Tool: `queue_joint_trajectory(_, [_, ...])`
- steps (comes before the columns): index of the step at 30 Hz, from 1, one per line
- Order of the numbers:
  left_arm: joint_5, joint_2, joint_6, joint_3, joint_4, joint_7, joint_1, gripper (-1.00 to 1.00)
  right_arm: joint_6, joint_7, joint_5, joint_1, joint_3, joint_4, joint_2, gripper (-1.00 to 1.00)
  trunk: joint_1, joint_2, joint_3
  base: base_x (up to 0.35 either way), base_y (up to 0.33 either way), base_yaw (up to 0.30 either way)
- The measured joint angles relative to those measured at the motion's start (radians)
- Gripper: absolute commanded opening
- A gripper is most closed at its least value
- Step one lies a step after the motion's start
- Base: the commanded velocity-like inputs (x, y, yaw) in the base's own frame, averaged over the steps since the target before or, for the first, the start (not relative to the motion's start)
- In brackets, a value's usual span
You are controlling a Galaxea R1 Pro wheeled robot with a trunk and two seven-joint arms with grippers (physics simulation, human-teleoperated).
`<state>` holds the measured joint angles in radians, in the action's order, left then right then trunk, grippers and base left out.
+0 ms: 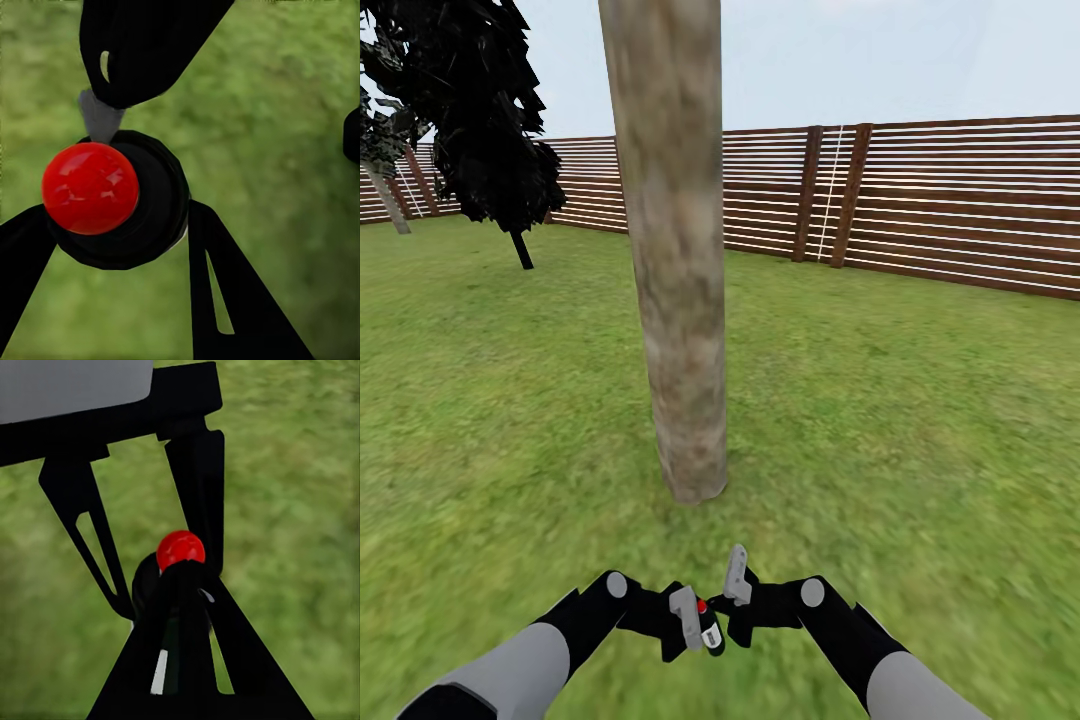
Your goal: In the garden, pick up the pesticide atomizer on the floor and spray pesticide onto both trees until each tree trunk is fully covered.
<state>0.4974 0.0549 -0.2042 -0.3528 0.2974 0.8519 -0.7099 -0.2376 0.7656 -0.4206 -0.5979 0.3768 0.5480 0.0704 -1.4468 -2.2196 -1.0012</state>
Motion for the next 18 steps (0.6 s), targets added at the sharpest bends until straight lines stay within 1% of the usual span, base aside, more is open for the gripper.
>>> queue_joint_trajectory(5, [-0.001,0.006,-0.003,0.0,0.001,0.0,0.0,-1.0,0.0,0.0,0.0,0.0,0.001,-0.001,0.0,-1.0,0.0,0.0,0.0,0.0,0.0,0.0])
queue_joint_trajectory(18, [0.0,0.005,-0.001,0.005,0.015,0.0,0.001,-1.0,0.0,0.0,0.0,0.0,0.001,-0.003,0.0,-1.0,0.0,0.0,0.0,0.0,0.0,0.0])
